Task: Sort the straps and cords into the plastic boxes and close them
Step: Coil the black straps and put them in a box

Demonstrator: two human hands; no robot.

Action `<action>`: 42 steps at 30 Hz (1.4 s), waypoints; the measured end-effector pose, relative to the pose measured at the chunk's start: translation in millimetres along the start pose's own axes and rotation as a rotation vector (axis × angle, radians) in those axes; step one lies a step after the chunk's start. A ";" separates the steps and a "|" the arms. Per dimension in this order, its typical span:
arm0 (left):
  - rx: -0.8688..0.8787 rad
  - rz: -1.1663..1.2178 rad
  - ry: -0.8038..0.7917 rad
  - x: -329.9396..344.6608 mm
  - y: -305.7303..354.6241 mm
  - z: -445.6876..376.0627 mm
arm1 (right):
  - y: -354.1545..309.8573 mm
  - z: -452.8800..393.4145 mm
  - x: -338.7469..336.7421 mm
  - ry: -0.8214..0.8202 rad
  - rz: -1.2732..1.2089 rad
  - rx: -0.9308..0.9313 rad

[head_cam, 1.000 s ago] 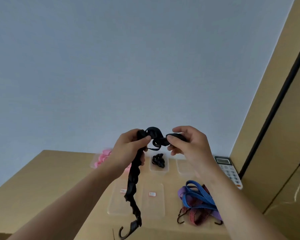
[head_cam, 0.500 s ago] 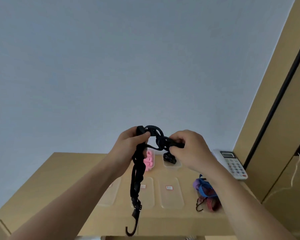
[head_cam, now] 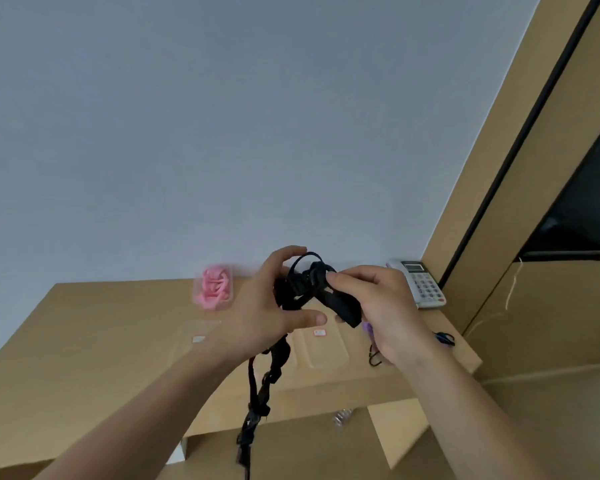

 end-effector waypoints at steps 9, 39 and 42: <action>0.376 -0.302 0.229 3.2 -13.0 8.0 | 33.3 -4.4 -8.3 0.012 0.157 0.177; 0.260 -0.429 0.269 61.0 18.7 10.6 | 37.3 -34.3 -59.6 0.002 0.487 -0.187; 0.034 -0.175 0.370 48.0 13.3 4.8 | 38.0 -36.5 -62.1 -0.059 0.477 -0.216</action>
Point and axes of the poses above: each hand's wrist, its own z-axis away from the middle knuckle, its own x-axis out of the palm, y = z × x, the point moved 8 cm from there along -z, towards the middle knuckle, and after that the axes turned 13 degrees about y, right-handed, at the moved point
